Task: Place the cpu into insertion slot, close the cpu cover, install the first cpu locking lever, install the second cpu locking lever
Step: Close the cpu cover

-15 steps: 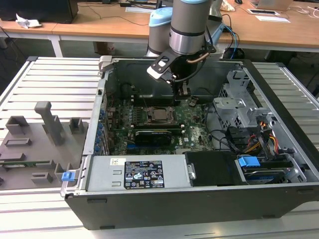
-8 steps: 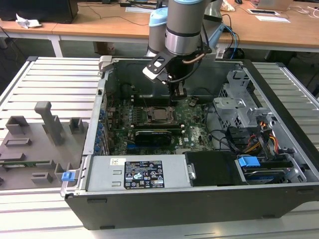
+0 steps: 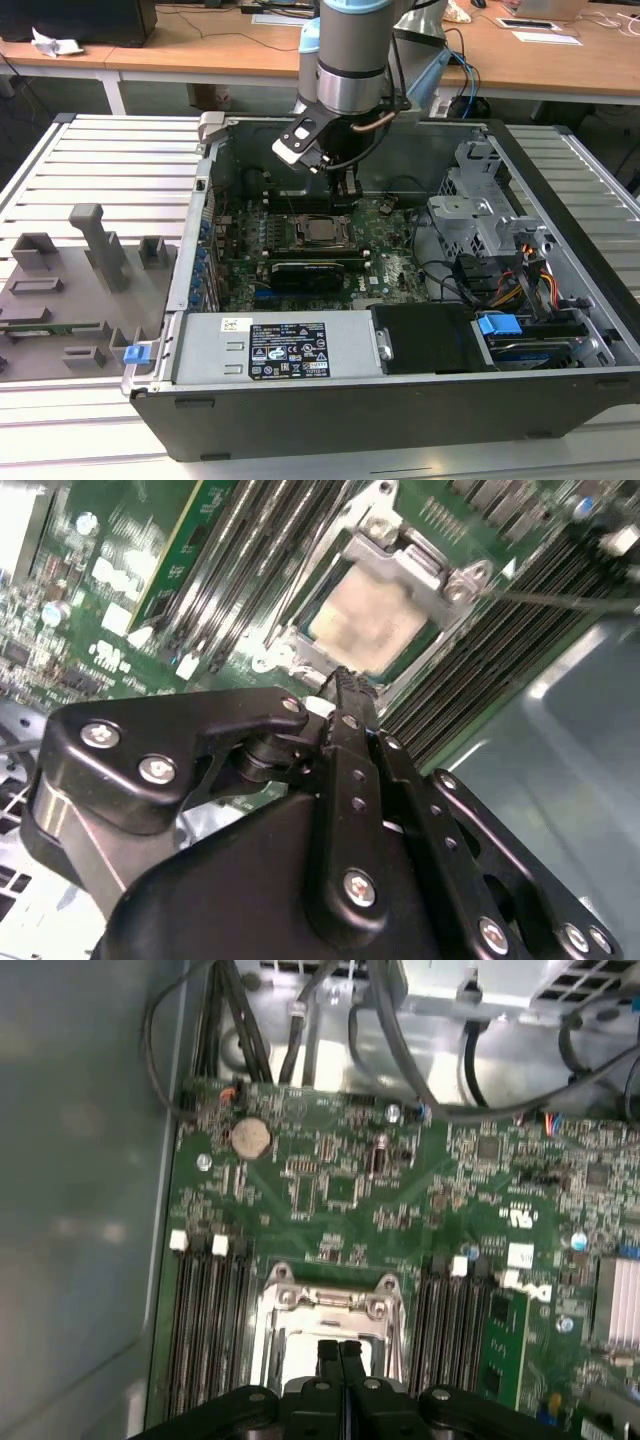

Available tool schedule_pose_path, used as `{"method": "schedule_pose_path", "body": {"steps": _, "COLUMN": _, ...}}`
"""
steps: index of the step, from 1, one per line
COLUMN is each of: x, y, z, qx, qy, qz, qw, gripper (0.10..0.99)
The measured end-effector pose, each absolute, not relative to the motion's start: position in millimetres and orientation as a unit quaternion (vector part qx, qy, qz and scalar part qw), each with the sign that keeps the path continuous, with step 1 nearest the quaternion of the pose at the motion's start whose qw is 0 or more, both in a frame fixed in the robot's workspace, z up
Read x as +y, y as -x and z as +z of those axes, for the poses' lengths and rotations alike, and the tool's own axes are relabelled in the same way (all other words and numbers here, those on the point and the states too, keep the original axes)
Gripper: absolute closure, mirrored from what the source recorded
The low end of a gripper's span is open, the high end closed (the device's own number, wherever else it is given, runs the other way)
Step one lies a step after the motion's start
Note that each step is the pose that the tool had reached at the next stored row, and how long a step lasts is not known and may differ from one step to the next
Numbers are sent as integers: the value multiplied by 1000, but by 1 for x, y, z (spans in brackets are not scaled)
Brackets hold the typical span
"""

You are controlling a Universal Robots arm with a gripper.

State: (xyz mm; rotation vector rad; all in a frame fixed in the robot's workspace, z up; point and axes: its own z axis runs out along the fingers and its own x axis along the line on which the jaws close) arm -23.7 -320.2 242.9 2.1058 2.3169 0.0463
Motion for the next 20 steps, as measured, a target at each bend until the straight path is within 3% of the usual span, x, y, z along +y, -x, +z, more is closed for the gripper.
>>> {"method": "schedule_pose_path", "body": {"steps": 20, "x": -319, "y": 53, "z": 219, "qx": 740, "qy": -672, "qz": 15, "qw": 4, "gripper": 980}}
